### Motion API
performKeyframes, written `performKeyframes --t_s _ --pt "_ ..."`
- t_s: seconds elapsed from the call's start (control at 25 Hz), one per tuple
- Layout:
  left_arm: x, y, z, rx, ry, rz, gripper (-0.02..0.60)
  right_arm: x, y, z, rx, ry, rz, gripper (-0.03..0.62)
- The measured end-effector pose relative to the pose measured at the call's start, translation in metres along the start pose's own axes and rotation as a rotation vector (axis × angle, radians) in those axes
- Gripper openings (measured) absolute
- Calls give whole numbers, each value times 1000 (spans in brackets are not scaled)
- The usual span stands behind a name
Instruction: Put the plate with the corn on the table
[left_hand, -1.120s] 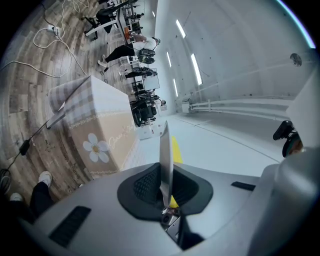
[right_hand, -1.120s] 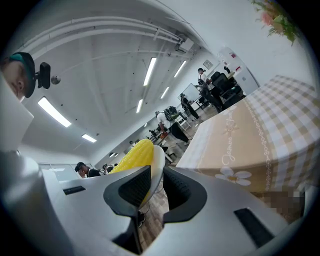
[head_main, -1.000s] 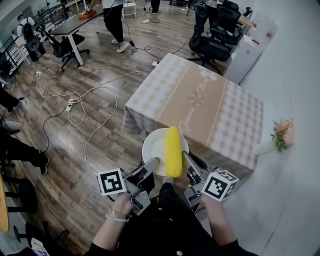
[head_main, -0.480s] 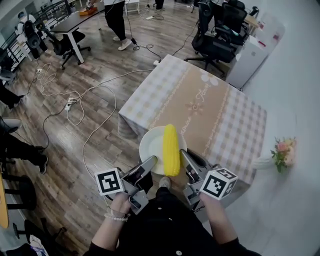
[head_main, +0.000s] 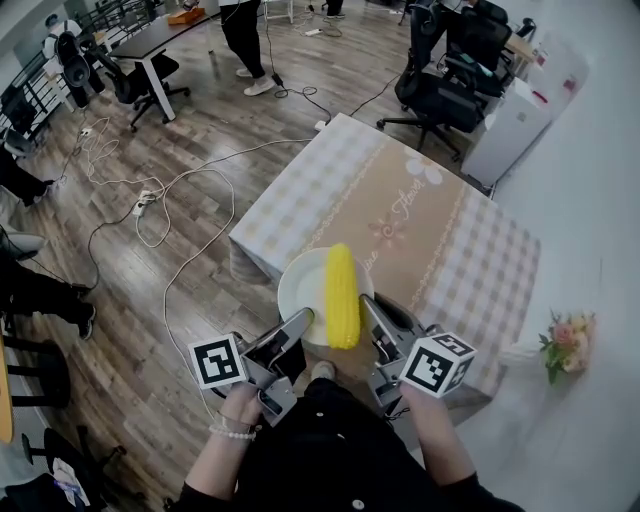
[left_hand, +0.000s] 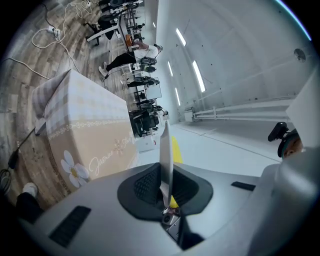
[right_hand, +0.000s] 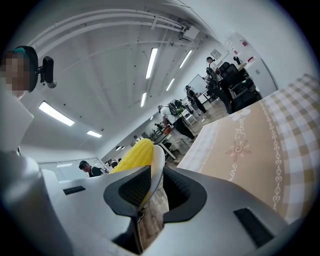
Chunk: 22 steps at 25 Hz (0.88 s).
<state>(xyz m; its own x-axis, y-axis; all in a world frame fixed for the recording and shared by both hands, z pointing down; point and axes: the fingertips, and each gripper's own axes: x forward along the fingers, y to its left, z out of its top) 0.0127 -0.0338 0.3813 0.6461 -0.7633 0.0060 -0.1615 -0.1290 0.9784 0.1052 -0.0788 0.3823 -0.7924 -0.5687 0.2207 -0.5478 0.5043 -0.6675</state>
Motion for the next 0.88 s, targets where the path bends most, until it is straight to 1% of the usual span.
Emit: performKeyframes --t_s 0.36,0.88 --pt "37 1 3 18 -4 21 32 3 -30 23 5 9 15 106" --pt "56 1 -7 15 26 36 32 -11 -46 30 32 -25 -5 106"
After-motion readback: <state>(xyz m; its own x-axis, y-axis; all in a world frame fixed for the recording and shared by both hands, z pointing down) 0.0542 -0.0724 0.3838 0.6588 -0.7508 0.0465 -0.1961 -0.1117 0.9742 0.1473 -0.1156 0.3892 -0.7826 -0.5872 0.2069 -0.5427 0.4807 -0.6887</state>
